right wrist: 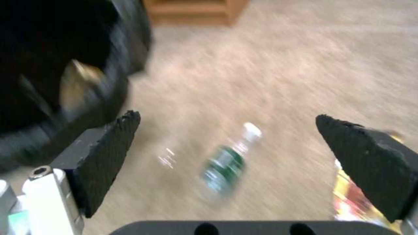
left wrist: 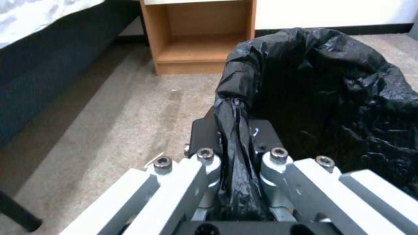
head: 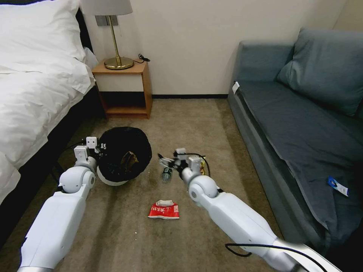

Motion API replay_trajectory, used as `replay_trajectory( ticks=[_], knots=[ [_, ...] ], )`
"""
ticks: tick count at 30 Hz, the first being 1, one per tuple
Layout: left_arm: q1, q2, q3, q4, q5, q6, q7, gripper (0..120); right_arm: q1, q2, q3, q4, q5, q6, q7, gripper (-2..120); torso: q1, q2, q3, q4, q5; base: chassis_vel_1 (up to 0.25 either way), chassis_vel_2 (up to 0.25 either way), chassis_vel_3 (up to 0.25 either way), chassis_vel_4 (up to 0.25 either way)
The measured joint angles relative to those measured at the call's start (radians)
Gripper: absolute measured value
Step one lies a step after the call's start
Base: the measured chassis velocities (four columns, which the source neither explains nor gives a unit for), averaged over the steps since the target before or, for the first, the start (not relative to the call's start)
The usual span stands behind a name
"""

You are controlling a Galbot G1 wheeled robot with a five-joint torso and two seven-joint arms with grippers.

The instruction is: Pick up the trash bin, then pick up the garbage on the floor and place it into the trash bin.

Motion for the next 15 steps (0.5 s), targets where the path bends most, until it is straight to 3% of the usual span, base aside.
replay_trajectory(
  ticks=[7, 15],
  knots=[
    [-0.013, -0.027, 0.014, 0.014, 0.024, -0.001, -0.001, 6, -0.090, -0.061, -0.017, 0.014, -0.044, -0.022, 0.007, 100, 0.000, 0.000, 0.000, -0.0001, -0.0001, 0.000, 0.000, 0.000, 0.000],
    [-0.014, -0.031, 0.014, 0.018, 0.037, -0.001, -0.005, 6, -0.158, -0.076, -0.034, 0.003, -0.087, -0.014, -0.024, 100, 0.000, 0.000, 0.000, 0.0002, -0.0004, 0.000, 0.000, 0.000, 0.000]
  ],
)
